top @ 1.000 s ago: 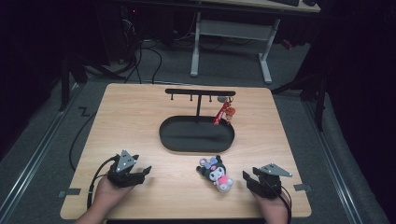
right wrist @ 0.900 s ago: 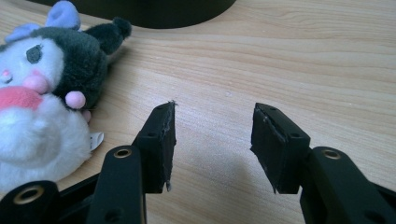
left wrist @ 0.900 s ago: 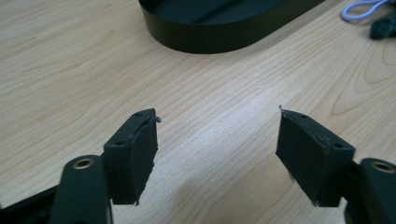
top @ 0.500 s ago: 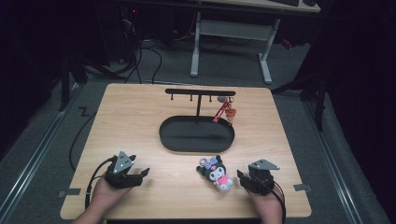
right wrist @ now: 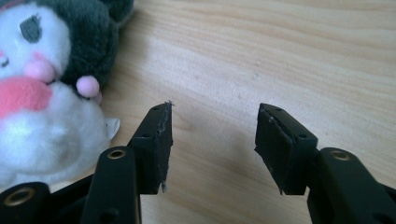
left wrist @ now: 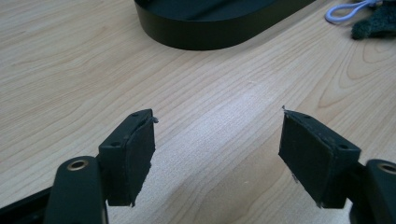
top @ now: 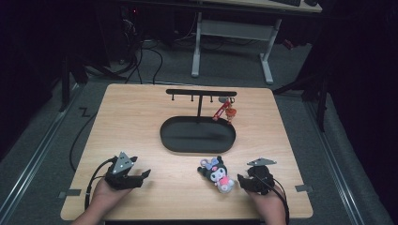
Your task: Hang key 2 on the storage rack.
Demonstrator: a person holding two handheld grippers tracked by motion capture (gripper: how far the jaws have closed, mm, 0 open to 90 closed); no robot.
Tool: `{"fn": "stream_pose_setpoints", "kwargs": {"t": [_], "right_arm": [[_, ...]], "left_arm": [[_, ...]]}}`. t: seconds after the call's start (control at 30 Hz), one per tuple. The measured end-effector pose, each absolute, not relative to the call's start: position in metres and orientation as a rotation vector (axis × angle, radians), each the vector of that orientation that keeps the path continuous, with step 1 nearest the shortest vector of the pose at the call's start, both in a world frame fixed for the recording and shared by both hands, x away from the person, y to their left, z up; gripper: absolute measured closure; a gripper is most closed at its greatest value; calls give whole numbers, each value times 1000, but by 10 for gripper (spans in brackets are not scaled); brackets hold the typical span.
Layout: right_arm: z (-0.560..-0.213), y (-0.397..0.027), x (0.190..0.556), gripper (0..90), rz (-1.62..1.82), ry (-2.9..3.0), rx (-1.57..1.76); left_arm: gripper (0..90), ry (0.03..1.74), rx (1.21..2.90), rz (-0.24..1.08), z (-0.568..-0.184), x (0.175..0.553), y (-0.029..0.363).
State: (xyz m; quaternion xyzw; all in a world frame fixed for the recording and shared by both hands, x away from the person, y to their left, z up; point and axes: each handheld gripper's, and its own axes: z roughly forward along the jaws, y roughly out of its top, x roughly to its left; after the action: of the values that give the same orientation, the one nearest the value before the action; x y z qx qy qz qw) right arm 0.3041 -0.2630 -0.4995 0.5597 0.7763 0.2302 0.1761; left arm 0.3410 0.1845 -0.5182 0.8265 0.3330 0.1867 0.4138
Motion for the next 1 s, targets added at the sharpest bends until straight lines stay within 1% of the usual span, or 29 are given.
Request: {"fn": "stream_pose_setpoints", "kwargs": {"t": [0.07,0.37,0.8,1.0], "right_arm": [[-499,-263,305,441,627,2225,1595],[-493,-261,306,411,503,2299,1615],[-478,-258,312,403,422,2382,1606],[-477,-262,314,399,373,2397,1625]], "left_arm": [[272,832,2082,465,-519,341,184],[272,791,2103,453,-520,341,175],[272,787,2112,461,-518,340,170],[271,777,2126,455,-519,339,168]]}}
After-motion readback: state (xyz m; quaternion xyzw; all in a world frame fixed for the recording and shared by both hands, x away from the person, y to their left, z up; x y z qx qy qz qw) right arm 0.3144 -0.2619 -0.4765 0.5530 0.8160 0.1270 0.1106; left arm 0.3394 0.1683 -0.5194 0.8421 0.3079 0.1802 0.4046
